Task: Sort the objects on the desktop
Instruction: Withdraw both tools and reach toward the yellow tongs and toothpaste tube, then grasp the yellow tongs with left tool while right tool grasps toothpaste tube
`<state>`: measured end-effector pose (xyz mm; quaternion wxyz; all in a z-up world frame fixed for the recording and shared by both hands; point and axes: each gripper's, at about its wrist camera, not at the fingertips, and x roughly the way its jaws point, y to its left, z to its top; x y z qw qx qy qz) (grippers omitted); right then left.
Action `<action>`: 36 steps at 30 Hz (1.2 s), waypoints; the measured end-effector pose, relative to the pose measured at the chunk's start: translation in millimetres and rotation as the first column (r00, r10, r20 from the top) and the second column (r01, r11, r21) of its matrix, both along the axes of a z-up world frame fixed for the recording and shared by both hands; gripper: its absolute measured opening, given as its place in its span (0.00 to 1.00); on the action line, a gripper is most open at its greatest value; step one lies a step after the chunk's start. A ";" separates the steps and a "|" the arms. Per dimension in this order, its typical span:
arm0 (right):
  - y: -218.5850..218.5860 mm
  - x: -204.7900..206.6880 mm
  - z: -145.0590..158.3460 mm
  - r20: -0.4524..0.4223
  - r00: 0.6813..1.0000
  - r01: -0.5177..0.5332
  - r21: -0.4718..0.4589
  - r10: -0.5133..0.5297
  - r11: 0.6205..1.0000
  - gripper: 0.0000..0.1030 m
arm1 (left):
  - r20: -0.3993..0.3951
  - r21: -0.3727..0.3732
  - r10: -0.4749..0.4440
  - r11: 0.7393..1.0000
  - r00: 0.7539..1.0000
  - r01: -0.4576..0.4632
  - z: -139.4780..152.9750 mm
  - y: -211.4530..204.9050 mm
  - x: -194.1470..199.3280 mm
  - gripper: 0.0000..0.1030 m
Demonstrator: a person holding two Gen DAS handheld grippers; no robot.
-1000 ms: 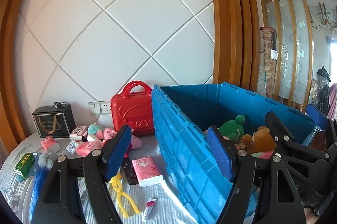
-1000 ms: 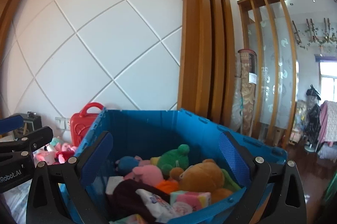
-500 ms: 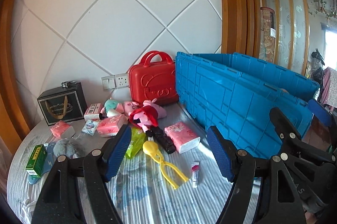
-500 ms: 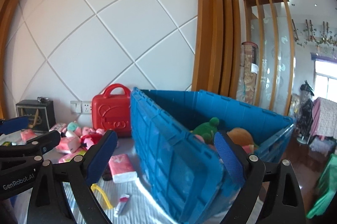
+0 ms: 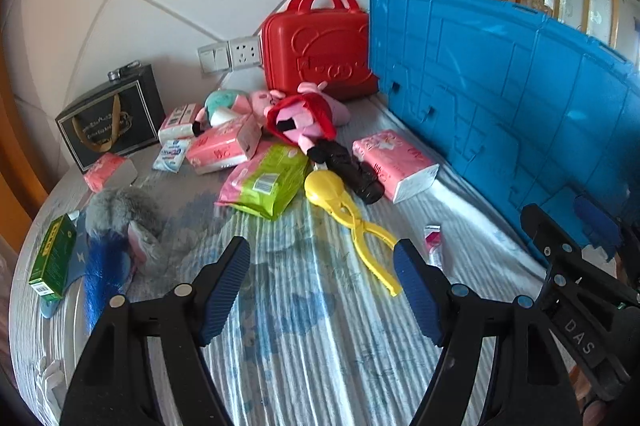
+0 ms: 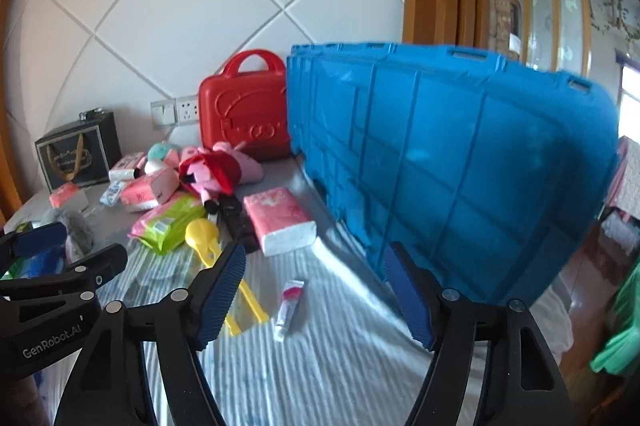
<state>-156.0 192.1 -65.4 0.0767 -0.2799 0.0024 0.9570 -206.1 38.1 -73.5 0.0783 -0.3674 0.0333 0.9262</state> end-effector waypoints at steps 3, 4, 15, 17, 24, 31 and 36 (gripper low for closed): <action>0.9 -24.6 -27.3 0.084 0.996 -0.020 -0.036 0.023 0.999 0.61 | 0.061 0.001 0.018 1.000 0.998 -0.018 -23.1 -0.2 -21.5 0.72; 2.3 -32.7 -37.0 0.114 0.993 -0.024 -0.050 0.030 0.998 0.60 | 0.078 0.002 0.022 1.000 0.997 -0.022 -30.3 1.2 -28.2 0.72; 20.7 -103.3 -121.5 0.343 0.935 -0.040 -0.148 0.089 0.988 0.47 | 0.189 0.001 0.035 0.999 0.981 -0.036 -90.2 27.4 -112.4 0.72; 21.5 -108.8 -128.6 0.355 0.930 -0.046 -0.156 0.099 0.987 0.46 | 0.197 0.004 0.027 1.000 0.980 -0.028 -96.7 36.3 -127.7 0.72; 16.2 -116.6 -144.9 0.382 0.916 -0.077 -0.130 0.122 0.988 0.40 | 0.253 -0.025 0.019 1.000 0.967 -0.013 -130.2 59.8 -165.1 0.64; 8.8 -112.1 -147.6 0.362 0.923 -0.108 -0.072 0.127 0.992 0.34 | 0.265 -0.016 0.007 1.000 0.964 -0.002 -134.6 57.6 -161.8 0.33; -0.1 -109.8 -146.4 0.363 0.918 -0.148 -0.065 0.162 0.987 0.17 | 0.255 -0.022 0.001 1.000 0.967 0.005 -124.3 47.0 -140.6 0.31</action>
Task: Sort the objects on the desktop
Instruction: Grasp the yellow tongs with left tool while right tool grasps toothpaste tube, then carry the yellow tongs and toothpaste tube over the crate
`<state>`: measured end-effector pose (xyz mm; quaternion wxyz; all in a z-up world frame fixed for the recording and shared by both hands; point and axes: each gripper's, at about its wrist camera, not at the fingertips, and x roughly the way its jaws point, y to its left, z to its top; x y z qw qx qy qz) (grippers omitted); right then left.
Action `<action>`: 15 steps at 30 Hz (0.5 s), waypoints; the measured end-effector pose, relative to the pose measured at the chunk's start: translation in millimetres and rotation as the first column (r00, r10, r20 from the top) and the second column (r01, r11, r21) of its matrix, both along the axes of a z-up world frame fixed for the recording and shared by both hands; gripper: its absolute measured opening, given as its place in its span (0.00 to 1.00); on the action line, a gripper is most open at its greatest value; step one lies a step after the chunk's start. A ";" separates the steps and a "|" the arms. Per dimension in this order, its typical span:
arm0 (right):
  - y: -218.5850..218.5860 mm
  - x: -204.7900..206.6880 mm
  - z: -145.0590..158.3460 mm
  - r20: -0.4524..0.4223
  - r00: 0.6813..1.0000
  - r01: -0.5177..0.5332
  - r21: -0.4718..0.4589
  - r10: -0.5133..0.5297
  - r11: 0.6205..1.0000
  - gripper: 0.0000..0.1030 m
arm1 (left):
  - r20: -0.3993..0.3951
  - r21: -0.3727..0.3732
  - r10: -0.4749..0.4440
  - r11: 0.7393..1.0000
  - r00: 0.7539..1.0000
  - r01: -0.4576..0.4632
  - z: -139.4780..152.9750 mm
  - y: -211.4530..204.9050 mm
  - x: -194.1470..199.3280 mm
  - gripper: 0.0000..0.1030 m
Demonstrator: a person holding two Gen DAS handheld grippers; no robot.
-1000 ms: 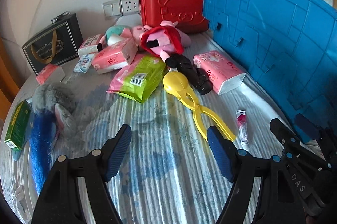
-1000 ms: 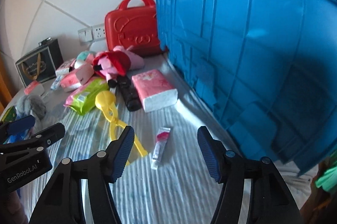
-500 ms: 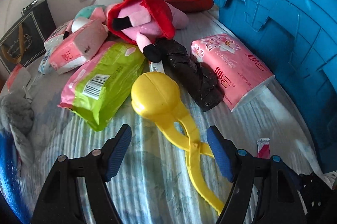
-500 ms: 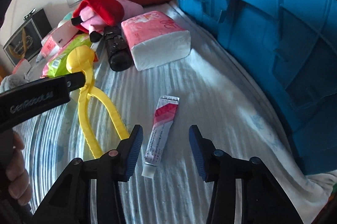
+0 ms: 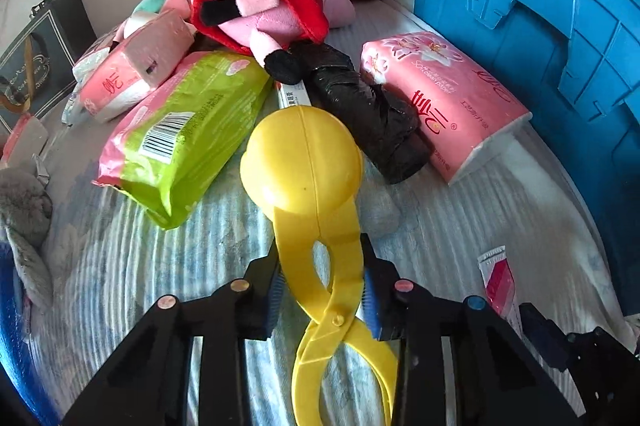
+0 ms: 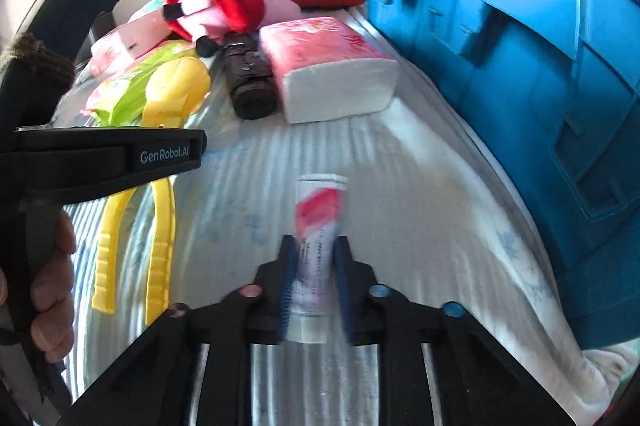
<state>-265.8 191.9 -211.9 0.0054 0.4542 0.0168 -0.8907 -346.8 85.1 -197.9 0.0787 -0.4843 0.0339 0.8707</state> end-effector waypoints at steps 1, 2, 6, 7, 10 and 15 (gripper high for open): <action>1.1 0.4 0.5 0.003 1.000 0.000 -0.011 0.000 1.000 0.17 | -0.014 -0.006 0.002 1.000 1.000 -0.002 5.0 -2.6 5.5 0.31; 1.3 1.1 2.7 -0.002 1.000 0.001 -0.013 -0.001 1.000 0.17 | -0.030 -0.009 0.003 1.000 1.000 -0.003 11.2 -5.3 11.1 0.31; -2.7 6.3 27.3 -0.075 0.997 -0.013 -0.007 0.012 1.000 0.17 | -0.091 0.001 0.013 1.000 0.996 -0.013 41.9 -14.9 30.5 0.31; -3.8 7.4 36.2 -0.099 0.995 -0.017 -0.003 0.016 1.000 0.17 | -0.109 0.004 0.014 1.000 0.994 -0.013 52.3 -14.4 33.5 0.31; -7.3 15.5 66.8 -0.175 0.984 -0.027 0.008 0.028 1.000 0.17 | -0.178 0.016 0.013 1.000 0.984 -0.011 83.6 -14.6 44.8 0.31; -11.0 37.2 130.7 -0.317 0.948 -0.024 0.042 0.036 0.999 0.17 | -0.301 0.052 0.010 0.999 0.954 0.006 141.0 -14.0 74.9 0.31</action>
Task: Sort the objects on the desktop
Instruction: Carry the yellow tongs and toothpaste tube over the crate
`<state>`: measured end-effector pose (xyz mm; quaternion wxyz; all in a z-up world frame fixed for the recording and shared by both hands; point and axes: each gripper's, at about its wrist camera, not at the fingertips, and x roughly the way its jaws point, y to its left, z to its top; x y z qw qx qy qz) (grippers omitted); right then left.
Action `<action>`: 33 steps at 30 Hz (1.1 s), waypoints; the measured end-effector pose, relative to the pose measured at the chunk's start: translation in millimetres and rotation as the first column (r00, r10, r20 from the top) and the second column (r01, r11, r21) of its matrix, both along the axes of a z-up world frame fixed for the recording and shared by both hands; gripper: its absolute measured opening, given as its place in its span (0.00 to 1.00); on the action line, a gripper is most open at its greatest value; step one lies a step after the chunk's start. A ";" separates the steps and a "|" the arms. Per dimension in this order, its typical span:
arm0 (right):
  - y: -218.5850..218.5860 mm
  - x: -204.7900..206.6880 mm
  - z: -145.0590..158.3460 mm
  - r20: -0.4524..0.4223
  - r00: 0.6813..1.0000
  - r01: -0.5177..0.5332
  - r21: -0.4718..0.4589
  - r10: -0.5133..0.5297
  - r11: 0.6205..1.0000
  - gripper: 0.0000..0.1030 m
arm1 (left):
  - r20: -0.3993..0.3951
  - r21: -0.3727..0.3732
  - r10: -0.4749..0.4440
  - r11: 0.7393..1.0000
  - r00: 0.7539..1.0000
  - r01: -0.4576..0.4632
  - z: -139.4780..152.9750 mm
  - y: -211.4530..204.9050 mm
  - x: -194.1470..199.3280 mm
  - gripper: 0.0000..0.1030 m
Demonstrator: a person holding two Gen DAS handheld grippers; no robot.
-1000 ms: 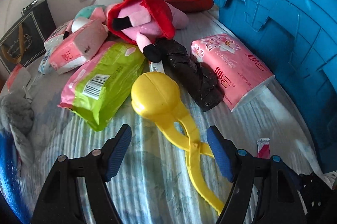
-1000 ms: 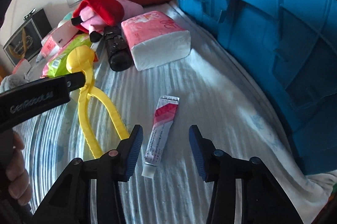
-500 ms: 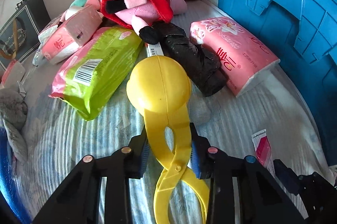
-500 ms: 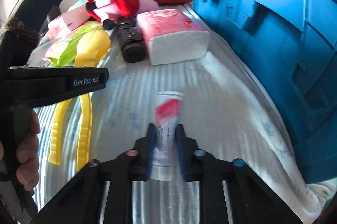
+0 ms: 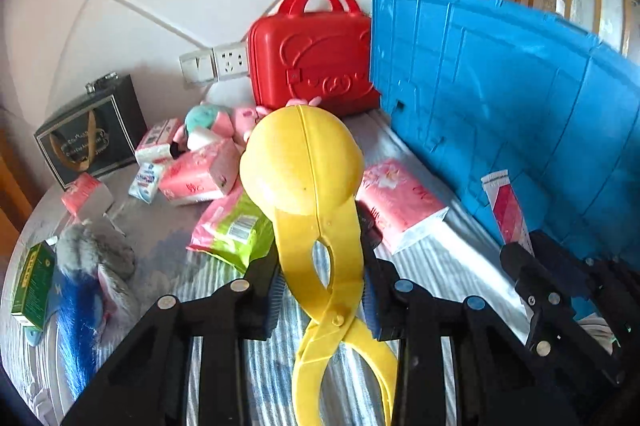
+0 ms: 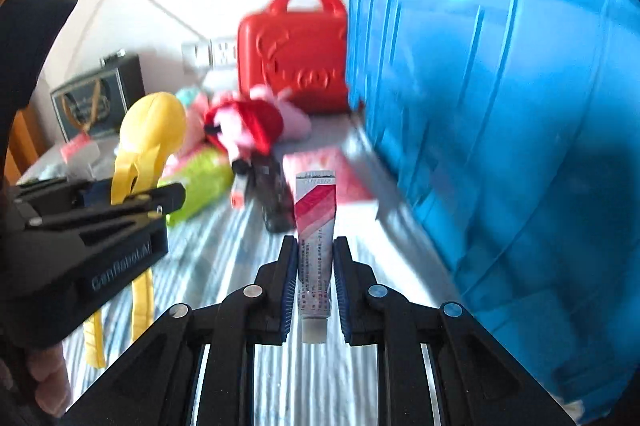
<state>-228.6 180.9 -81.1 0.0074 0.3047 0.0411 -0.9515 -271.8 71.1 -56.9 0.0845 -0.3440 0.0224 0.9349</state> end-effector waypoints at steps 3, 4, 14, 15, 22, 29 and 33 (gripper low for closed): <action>2.0 14.0 42.4 -0.076 0.997 0.012 0.012 -0.011 1.000 0.17 | -0.068 0.019 -0.017 1.000 0.998 0.019 33.2 5.5 18.6 0.31; 3.3 19.2 55.9 -0.102 0.995 0.013 0.017 -0.011 1.000 0.17 | -0.087 0.019 -0.020 1.000 0.996 0.022 44.0 10.0 23.7 0.31; 91.4 63.4 178.2 -0.339 0.940 0.062 0.047 -0.042 0.997 0.17 | -0.302 0.075 -0.027 0.996 0.953 0.052 152.5 104.4 65.2 0.31; 107.0 64.8 185.0 -0.346 0.937 0.073 0.051 -0.051 0.996 0.17 | -0.317 0.075 -0.034 0.995 0.948 0.061 161.9 120.4 67.2 0.31; 212.6 52.2 202.0 -0.349 0.931 0.134 0.044 -0.110 0.990 0.17 | -0.377 0.062 -0.055 0.994 0.925 0.085 202.1 219.2 75.5 0.31; 271.8 35.5 188.2 -0.301 0.946 0.131 0.032 -0.116 0.991 0.17 | -0.345 0.020 -0.067 0.997 0.936 0.079 204.6 277.8 70.4 0.31; 286.7 29.0 179.6 -0.280 0.955 0.111 0.023 -0.101 0.994 0.17 | -0.328 0.008 -0.048 0.999 0.943 0.053 199.8 288.1 65.2 0.31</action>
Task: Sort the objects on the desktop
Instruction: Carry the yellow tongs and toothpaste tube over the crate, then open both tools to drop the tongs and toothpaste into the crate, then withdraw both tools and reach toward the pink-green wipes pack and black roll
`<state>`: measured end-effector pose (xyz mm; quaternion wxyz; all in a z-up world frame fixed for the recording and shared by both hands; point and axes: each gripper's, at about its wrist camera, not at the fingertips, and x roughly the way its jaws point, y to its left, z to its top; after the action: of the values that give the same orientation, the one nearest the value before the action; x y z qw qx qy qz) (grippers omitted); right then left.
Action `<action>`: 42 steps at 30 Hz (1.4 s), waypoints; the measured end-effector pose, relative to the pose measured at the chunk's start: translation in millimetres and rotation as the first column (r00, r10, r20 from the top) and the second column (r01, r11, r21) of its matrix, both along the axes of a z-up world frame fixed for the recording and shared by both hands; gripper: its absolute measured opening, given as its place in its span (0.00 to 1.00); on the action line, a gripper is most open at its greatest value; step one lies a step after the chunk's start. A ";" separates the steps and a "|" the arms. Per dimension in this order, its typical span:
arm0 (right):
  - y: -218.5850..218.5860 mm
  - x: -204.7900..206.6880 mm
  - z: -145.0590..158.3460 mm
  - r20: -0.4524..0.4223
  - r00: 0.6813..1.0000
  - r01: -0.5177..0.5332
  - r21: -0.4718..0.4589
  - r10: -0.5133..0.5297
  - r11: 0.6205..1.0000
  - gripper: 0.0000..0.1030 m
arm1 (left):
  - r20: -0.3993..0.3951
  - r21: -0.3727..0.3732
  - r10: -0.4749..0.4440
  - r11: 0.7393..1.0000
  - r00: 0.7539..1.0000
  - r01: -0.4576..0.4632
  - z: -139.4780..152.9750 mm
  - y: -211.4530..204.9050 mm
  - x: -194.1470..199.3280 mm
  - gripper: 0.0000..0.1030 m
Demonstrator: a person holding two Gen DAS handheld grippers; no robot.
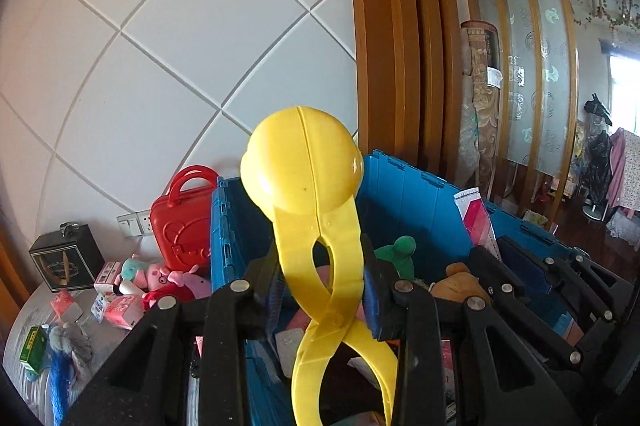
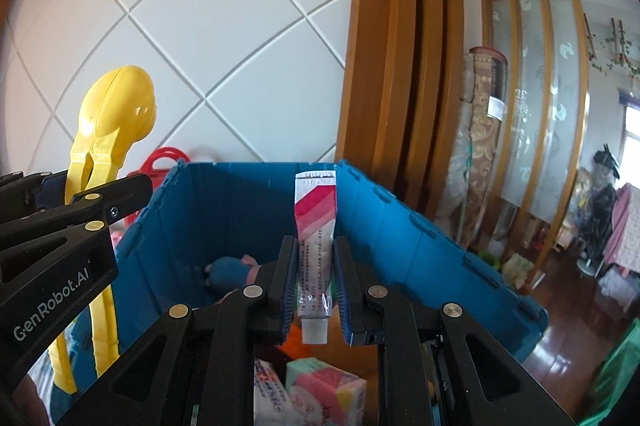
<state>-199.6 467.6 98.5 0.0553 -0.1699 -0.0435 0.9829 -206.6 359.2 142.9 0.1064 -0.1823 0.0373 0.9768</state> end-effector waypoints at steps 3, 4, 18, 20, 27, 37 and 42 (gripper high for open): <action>7.7 -5.2 -2.4 0.005 1.000 -0.013 -0.005 0.013 1.000 0.17 | 0.006 -0.010 0.018 1.000 1.000 -0.018 -2.0 3.1 -2.2 0.31; 7.8 -6.3 -2.9 0.005 1.000 -0.016 -0.007 0.016 1.000 0.17 | 0.007 -0.008 0.023 1.000 1.000 -0.023 -2.7 3.2 -2.8 0.31; 22.5 -2.6 4.5 -0.037 0.999 0.038 0.005 -0.038 0.999 0.75 | 0.000 0.006 0.071 0.997 0.998 -0.071 -4.2 -5.0 1.6 0.67; 21.9 0.7 6.1 -0.052 0.998 0.046 0.007 -0.045 0.999 0.98 | -0.002 0.015 0.071 0.997 0.998 -0.071 -3.4 -8.5 2.7 0.67; 10.4 9.8 13.6 -0.078 0.996 0.037 0.015 -0.036 0.999 1.00 | -0.033 0.043 0.096 0.995 0.995 -0.094 0.1 -32.9 15.2 0.73; -62.2 31.1 21.0 -0.115 0.988 -0.101 0.048 0.106 0.994 1.00 | -0.040 0.081 0.200 0.977 0.979 -0.196 -4.6 -110.7 36.2 0.75; -122.1 29.6 13.5 -0.084 0.975 -0.201 0.062 0.205 0.978 1.00 | -0.017 0.090 0.291 0.953 0.956 -0.289 -17.5 -175.6 43.7 0.75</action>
<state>-170.0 345.5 112.0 -0.0390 -0.1185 -0.0843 0.9886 -162.9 183.6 125.3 -0.0308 -0.1662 -0.0305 0.9851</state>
